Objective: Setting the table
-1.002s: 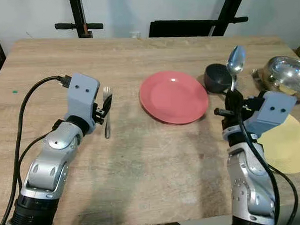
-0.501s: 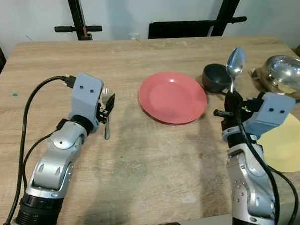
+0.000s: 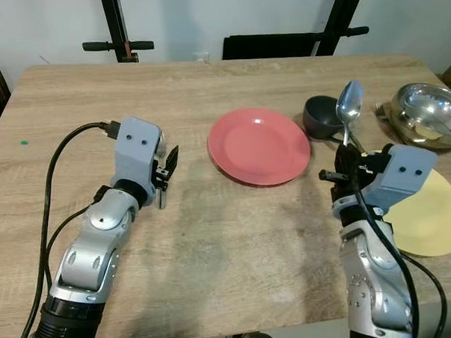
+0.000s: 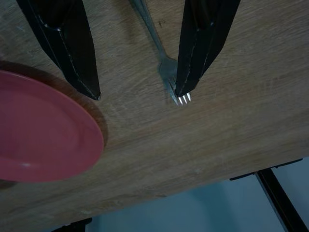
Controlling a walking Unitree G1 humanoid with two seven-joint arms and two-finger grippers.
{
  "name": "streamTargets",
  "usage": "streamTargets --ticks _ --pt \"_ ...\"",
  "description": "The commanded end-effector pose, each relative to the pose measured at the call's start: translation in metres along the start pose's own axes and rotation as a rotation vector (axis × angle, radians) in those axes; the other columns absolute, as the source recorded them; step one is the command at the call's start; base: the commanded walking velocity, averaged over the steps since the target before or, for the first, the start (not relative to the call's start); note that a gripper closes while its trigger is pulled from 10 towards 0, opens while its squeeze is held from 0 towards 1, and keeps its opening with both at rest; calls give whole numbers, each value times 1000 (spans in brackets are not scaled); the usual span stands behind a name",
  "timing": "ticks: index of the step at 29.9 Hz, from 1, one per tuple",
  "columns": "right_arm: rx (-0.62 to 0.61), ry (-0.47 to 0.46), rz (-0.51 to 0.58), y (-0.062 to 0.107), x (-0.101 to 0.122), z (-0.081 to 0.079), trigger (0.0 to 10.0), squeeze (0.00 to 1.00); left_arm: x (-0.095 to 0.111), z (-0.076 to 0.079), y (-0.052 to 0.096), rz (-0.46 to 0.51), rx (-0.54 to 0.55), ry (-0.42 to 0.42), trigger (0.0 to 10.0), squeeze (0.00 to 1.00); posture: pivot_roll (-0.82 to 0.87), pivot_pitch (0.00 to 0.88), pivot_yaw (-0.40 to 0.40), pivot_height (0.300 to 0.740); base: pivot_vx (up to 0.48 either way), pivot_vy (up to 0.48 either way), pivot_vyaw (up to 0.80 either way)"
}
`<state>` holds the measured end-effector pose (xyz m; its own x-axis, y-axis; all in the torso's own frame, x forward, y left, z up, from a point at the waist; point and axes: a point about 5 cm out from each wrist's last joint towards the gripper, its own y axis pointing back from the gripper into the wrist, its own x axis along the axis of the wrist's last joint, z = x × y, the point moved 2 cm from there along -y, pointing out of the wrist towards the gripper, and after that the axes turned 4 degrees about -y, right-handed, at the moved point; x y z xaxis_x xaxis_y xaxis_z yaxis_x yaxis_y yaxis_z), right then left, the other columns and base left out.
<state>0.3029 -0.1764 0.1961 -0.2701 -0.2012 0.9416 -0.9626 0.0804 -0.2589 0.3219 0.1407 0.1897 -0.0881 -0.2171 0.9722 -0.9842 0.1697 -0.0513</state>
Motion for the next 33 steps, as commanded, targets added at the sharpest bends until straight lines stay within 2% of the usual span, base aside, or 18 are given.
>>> streamTargets --ticks 1,6,33 --pt "-9 7 -15 2 -5 4 10000 0 -7 0 0 -26 10 -1 10000 0 -138 49 63 740 0 0 0" --pt "-6 9 -16 2 -5 3 10000 0 -7 1 0 -25 10 4 10000 0 -141 47 62 740 -258 0 0" --pt "-10 21 -33 4 -8 6 10000 0 -8 3 -1 -26 20 19 10000 0 -144 63 56 740 -453 0 0"
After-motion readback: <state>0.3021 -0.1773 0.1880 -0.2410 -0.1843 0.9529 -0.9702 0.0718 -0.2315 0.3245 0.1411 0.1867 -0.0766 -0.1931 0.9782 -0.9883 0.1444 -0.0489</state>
